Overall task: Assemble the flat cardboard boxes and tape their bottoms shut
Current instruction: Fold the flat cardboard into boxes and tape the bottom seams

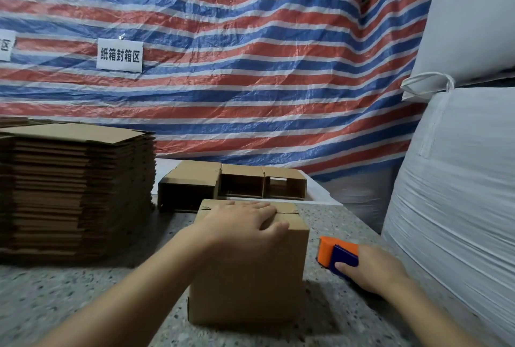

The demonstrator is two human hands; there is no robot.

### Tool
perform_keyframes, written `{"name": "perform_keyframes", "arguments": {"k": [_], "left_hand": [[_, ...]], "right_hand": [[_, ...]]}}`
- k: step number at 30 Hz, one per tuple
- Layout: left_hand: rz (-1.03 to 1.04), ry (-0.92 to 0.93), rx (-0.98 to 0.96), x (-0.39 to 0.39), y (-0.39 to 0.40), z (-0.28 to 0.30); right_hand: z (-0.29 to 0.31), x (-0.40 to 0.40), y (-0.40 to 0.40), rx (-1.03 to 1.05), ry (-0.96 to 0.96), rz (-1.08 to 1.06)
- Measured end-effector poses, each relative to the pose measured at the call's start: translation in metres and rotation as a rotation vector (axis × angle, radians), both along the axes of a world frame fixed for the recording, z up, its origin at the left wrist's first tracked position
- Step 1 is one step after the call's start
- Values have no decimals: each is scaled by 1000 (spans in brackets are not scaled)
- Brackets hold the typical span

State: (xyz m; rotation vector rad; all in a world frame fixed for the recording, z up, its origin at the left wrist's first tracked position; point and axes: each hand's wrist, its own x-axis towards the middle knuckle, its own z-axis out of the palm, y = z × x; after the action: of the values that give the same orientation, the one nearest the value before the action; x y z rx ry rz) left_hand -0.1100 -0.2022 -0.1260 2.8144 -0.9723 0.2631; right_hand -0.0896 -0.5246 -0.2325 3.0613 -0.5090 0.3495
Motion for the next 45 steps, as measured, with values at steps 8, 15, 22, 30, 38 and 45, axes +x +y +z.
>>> {"name": "perform_keyframes", "arguments": {"k": [8,15,22,30,38,45], "left_hand": [[-21,225,-170,3,6,9],[50,396,-385,4,13,26],[10,700,-855,16,24,28],[91,883,-1539,27,33,24],[79,1001,-1705,23,43,29],[80,971,-1638,25,42,30]], "right_hand": [[79,3,23,414,-437,99],[202,-11,75,1069,-203,608],[209,0,114,1183,126,651],[211,12,123,1059,198,671],[219,16,137,898,262,686],[222,16,142,881,305,702]]}}
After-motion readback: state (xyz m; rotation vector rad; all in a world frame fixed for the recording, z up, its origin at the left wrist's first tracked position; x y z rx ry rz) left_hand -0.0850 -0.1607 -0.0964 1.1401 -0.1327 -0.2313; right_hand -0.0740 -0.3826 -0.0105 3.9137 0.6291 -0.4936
